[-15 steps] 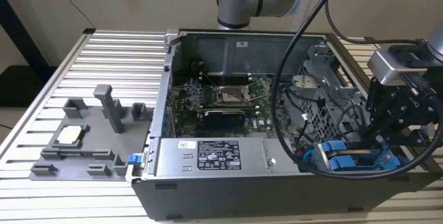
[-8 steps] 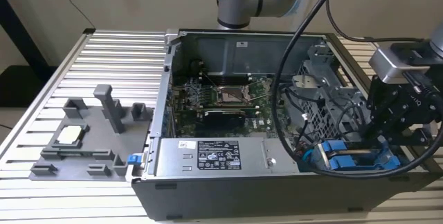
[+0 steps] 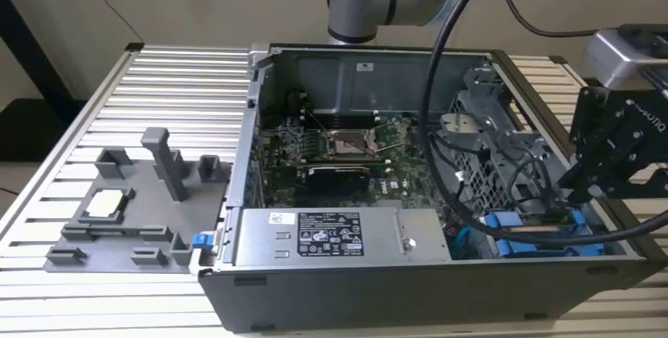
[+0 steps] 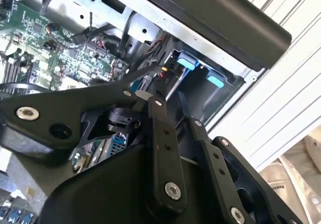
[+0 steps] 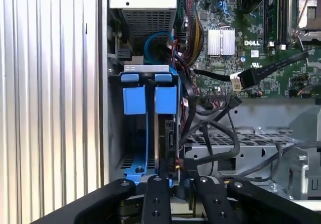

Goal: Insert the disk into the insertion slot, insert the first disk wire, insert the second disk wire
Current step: 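Insert the first disk wire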

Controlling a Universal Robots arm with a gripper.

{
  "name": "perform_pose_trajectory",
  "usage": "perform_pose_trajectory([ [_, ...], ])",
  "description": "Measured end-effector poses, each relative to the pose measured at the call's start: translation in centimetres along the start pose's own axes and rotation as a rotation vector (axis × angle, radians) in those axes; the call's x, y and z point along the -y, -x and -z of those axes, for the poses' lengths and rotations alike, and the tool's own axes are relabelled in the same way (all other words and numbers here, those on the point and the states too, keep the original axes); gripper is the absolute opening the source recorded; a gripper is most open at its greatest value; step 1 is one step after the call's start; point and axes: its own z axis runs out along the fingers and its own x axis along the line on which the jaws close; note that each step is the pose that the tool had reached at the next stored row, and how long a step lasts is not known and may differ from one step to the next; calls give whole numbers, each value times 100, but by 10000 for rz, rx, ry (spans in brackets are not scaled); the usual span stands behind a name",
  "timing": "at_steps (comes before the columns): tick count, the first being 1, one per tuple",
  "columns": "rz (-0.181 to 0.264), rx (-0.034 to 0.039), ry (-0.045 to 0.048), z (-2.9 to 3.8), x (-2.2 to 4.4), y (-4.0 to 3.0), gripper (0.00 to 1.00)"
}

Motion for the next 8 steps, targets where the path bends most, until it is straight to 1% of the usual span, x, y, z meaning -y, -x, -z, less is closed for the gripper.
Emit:
perform_pose_trajectory([
  [2,0,-2,0,93,-3,3,27],
  [4,1,-3,0,173,-6,6,27],
  [6,0,-2,0,224,-7,7,27],
  [8,0,0,0,231,-8,7,27],
])
